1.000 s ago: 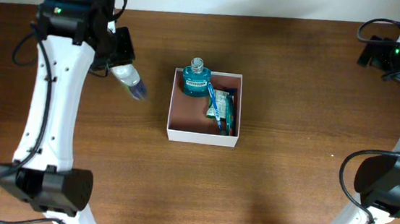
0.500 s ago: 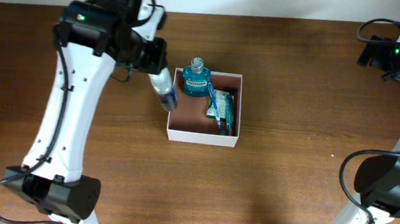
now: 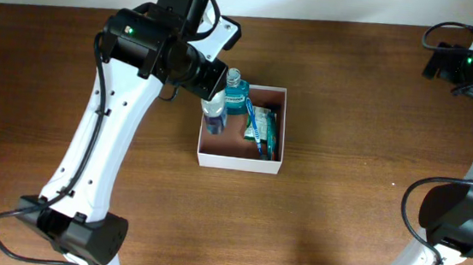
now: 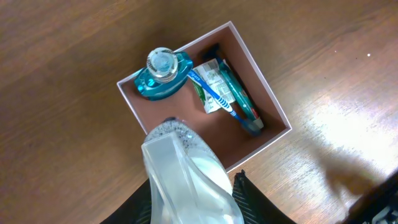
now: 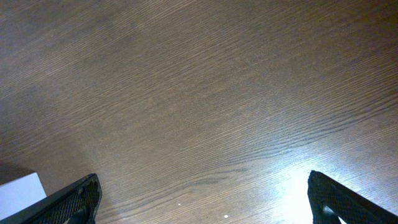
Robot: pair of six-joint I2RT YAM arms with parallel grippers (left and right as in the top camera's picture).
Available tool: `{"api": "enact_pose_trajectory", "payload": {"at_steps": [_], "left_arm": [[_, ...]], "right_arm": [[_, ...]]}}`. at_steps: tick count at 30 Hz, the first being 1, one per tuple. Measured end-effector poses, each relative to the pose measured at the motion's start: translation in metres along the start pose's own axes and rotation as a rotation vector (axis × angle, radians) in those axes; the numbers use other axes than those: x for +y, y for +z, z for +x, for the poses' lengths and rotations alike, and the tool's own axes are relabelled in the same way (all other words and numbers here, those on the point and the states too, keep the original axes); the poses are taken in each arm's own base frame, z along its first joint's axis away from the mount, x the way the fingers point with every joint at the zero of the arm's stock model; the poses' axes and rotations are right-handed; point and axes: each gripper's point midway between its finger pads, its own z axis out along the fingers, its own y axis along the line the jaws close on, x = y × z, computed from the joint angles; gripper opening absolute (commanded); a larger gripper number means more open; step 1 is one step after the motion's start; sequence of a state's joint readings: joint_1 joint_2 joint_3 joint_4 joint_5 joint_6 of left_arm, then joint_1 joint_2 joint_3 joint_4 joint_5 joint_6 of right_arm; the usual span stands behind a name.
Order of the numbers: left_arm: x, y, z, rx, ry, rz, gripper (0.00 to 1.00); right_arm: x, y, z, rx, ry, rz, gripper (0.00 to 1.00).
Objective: Pack container
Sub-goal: 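Carry the soap pump bottle over the box's left side, then lower the bottle into the box and open the left gripper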
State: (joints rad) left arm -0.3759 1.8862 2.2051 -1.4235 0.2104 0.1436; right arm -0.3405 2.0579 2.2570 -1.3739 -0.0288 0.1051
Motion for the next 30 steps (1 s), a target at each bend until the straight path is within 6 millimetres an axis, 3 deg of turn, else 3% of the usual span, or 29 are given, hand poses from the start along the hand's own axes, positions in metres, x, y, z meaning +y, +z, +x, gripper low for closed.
{"api": "enact_pose_trajectory", "payload": {"at_steps": [14,30], "left_arm": [[0.009,0.048,0.008,0.110,-0.009,0.017,0.37],[0.013,0.071,0.015,0.170,-0.022,0.026,0.37]], "right_arm": [[0.000,0.000,0.000,0.000,0.001,0.000,0.98],[0.000,0.000,0.000,0.000,0.001,0.000,0.99]]}}
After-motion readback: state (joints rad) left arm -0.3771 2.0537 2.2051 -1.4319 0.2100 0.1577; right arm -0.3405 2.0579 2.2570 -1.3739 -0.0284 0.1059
